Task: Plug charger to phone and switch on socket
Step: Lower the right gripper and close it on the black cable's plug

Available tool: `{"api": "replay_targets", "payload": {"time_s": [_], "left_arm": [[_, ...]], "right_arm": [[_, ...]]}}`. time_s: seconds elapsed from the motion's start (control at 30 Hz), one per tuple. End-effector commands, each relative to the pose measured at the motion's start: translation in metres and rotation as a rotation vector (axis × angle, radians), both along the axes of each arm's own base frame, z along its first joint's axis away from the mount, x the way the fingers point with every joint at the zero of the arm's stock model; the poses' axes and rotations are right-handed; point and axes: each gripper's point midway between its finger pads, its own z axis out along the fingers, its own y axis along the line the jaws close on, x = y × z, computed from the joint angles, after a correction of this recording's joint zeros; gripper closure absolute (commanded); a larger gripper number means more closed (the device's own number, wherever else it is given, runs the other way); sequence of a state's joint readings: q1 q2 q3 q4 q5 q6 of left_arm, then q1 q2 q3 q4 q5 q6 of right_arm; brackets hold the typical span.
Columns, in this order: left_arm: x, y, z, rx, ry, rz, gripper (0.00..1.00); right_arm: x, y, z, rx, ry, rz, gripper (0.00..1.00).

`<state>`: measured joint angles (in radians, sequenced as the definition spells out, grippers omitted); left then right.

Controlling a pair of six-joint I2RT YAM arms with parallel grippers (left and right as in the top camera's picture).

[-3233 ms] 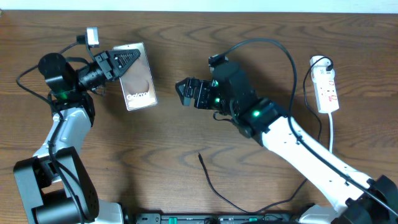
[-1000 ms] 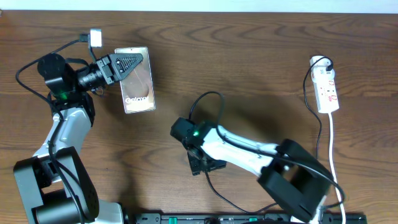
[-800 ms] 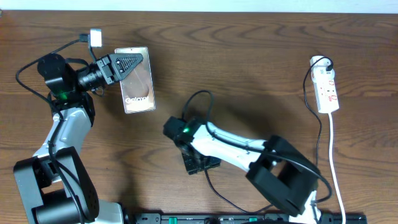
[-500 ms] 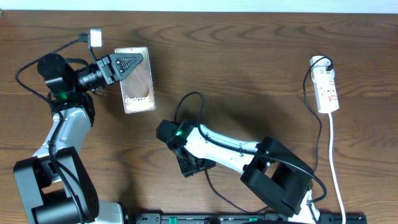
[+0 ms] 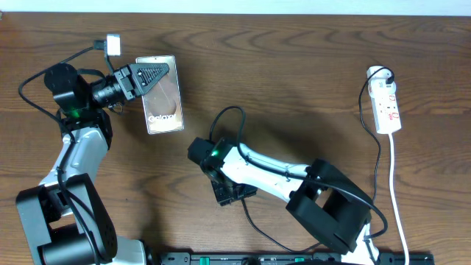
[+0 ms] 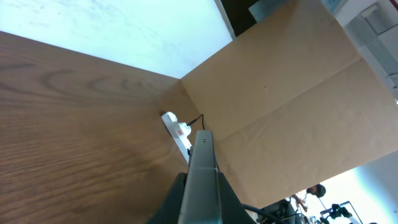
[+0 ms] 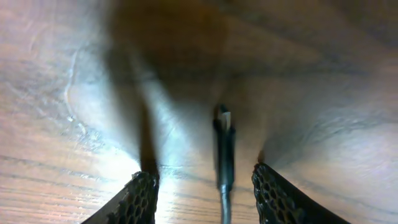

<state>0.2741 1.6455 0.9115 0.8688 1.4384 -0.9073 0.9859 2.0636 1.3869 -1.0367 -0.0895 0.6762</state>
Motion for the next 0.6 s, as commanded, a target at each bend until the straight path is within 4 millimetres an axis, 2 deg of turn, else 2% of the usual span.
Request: {"api": "replay_targets", "payload": {"time_s": [0.0, 0.17, 0.57], "left_arm": [[-0.0013, 0.0002, 0.0159, 0.024, -0.069, -0.006, 0.93], [0.0012, 0.0015, 0.0162, 0.023, -0.07, 0.01, 0.93], [0.0028, 0.0023, 0.0164, 0.023, -0.07, 0.021, 0.93]], "right_arm": [[0.0103, -0.0056, -0.0064, -0.034, -0.033, -0.007, 0.53], [0.0108, -0.005, -0.0065, -0.031, -0.035, -0.007, 0.59], [0.0114, -0.0043, -0.0067, -0.028, -0.037, -0.003, 0.65]]}}
